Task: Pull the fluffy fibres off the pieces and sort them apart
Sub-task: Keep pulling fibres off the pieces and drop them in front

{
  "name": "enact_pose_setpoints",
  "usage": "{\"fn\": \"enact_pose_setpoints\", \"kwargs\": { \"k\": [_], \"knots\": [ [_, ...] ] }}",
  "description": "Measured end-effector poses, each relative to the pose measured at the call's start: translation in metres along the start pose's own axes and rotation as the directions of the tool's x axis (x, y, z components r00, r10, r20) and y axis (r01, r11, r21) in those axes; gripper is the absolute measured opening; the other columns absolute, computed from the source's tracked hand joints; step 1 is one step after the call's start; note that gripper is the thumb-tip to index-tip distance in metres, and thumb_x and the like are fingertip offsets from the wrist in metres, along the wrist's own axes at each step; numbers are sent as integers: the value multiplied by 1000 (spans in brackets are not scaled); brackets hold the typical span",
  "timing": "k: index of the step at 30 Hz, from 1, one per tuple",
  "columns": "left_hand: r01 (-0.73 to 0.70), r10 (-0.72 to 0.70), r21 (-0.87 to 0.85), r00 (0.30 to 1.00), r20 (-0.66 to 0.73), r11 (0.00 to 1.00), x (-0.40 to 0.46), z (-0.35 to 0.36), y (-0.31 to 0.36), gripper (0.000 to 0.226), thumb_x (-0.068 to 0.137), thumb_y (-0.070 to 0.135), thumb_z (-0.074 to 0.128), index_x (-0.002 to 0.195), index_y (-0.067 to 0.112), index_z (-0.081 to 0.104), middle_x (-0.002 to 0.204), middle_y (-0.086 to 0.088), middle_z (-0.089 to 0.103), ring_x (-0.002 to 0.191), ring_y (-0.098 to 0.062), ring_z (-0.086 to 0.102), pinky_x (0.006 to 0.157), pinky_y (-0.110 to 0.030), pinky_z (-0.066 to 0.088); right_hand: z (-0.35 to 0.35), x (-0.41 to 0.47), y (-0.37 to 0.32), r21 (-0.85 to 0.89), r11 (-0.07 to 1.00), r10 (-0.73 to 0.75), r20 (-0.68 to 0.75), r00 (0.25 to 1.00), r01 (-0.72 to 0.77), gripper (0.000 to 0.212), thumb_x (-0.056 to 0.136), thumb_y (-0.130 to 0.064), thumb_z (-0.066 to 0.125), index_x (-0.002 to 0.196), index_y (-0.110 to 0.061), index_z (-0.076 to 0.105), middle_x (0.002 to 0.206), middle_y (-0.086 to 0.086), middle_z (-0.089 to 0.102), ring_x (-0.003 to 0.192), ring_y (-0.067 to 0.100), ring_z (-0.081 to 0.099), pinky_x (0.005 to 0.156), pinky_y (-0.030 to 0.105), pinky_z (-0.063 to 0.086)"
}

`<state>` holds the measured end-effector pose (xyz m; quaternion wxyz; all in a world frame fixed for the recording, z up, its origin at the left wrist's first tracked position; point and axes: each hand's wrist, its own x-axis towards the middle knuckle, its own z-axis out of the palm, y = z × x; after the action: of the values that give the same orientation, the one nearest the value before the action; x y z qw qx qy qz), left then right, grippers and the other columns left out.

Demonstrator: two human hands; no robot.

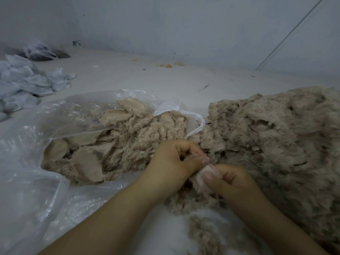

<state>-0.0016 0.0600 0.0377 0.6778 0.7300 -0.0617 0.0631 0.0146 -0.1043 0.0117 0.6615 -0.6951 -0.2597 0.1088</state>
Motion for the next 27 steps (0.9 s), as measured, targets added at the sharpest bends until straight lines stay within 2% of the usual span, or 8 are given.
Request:
{"fn": "enact_pose_setpoints", "kwargs": {
  "k": [2,4,12,14,16,18,23,27],
  "knots": [
    [-21,20,-13,996,-81,1000,1,1,-1,17,82,9,74,68,20,73,63,-4,69,57,-15,63,54,-29,51,0,1,2,-33,999,5,-10,1000,-5,28,78,-36,75,63,-13,72,52,-4,55,50,7,44,48,17,32],
    [-34,29,-22,983,-182,999,3,2,-2,23,85,5,71,65,16,70,59,-4,66,53,-14,60,52,-27,49,-3,2,5,-61,998,30,-52,998,-33,37,70,-46,73,60,-10,70,52,2,48,51,12,39,46,20,29],
    [-72,36,-62,892,-451,995,9,-8,0,25,89,12,68,65,19,66,61,-23,59,54,-36,54,60,-48,53,-10,2,0,-79,997,9,-74,997,-15,30,81,-35,73,57,-18,69,51,13,44,48,16,35,45,22,31],
    [-76,37,-57,866,-499,996,10,-16,0,26,90,14,68,65,22,68,55,-11,57,49,-24,51,53,-36,49,-13,0,-1,-116,993,2,-52,999,-8,24,77,-33,78,58,-20,72,50,18,47,48,13,39,46,20,33],
    [-77,52,-31,869,-491,997,9,-19,0,21,87,17,70,67,23,69,55,-8,61,48,-20,56,48,-32,50,-10,-4,-6,-112,993,46,122,991,-33,5,70,-23,83,67,-24,78,53,14,59,51,8,49,50,17,38],
    [-81,80,17,884,-461,997,7,-15,1,10,81,23,70,71,24,68,60,-12,64,52,-27,61,49,-43,54,-9,-8,-8,-109,992,88,301,949,-58,16,67,-23,85,82,-28,81,56,1,63,54,4,52,53,14,39],
    [-124,227,235,846,-483,964,7,-21,12,20,84,8,64,78,28,62,65,14,60,58,-10,57,55,-34,49,-8,-5,-6,-131,990,72,86,994,-61,23,69,-37,86,69,-16,78,59,26,62,57,19,49,55,28,35],
    [-55,300,457,822,-484,888,9,-44,24,28,84,-4,61,77,23,65,76,7,66,67,-13,63,62,-26,50,-3,-6,-3,-175,983,70,86,994,-54,32,69,-33,74,69,-1,70,50,17,54,49,13,41,46,20,32]
  ]
}}
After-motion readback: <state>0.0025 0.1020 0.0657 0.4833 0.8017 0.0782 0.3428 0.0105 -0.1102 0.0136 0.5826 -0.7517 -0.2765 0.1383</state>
